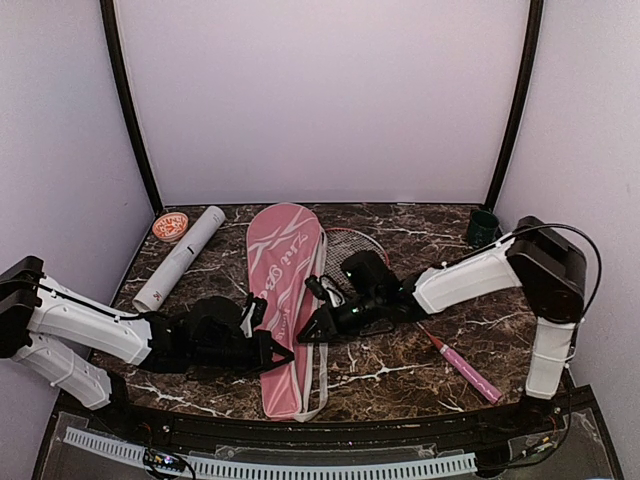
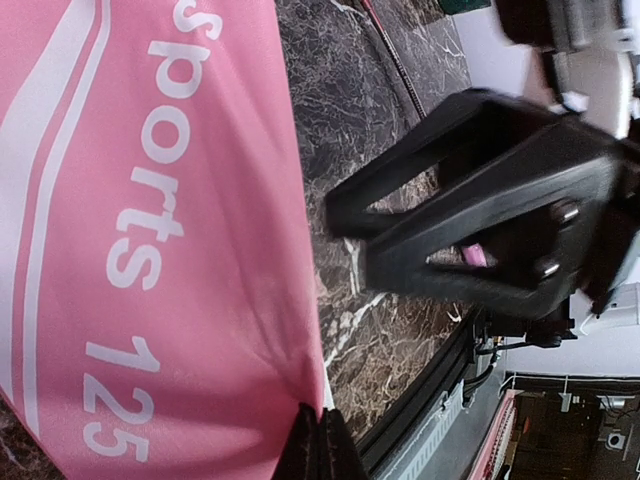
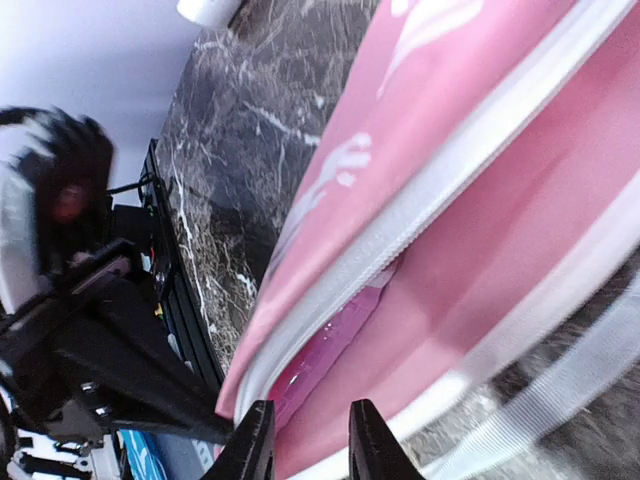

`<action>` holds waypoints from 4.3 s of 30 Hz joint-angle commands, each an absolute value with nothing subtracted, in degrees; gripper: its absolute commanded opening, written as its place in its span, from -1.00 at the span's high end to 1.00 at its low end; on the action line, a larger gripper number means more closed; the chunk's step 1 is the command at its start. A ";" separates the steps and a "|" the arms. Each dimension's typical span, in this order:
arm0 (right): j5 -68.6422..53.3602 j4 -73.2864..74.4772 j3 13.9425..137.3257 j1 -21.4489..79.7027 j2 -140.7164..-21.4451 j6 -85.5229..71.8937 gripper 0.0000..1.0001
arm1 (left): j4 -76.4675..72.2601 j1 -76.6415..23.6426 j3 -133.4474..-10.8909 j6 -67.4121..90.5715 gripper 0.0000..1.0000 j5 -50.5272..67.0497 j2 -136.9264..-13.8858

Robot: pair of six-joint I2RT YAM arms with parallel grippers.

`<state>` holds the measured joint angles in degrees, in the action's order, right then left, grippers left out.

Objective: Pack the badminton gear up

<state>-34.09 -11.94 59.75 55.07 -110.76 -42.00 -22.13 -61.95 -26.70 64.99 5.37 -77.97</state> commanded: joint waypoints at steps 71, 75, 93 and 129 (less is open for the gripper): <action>0.97 40.74 50.90 48.37 -75.73 -24.17 1.00 | -21.60 -59.59 -27.33 61.13 1.00 1.23 -69.27; 1.88 42.28 49.52 51.95 -75.57 -27.68 1.00 | -21.15 -58.92 -27.32 60.98 1.00 0.53 -68.44; 1.00 34.12 52.67 59.72 -82.15 -30.85 1.00 | -23.29 -58.01 -28.50 59.32 1.00 3.94 -69.82; -0.05 5.47 71.60 58.91 -105.52 -39.51 1.00 | -34.16 -58.01 -29.97 58.91 1.00 19.14 -81.44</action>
